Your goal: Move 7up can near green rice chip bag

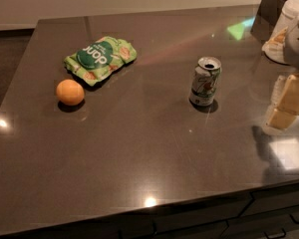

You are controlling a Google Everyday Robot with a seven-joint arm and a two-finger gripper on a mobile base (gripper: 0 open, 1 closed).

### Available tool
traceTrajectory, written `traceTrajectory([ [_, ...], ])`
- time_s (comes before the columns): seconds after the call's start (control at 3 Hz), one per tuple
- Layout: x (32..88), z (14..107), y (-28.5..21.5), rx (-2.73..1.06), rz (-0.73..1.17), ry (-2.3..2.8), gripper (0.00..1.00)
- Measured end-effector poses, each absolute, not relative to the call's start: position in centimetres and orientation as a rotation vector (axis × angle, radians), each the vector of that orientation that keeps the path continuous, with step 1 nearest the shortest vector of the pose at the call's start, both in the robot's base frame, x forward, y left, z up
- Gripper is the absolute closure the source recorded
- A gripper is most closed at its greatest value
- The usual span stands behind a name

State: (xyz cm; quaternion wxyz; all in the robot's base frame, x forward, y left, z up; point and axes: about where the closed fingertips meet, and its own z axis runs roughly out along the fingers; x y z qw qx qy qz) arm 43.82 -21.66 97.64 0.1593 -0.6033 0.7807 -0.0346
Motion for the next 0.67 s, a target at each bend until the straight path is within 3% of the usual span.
traceTrajectory([
  [0.67,44.8,97.2,-21.4,-1.716,-0.101,2.255,0.0],
])
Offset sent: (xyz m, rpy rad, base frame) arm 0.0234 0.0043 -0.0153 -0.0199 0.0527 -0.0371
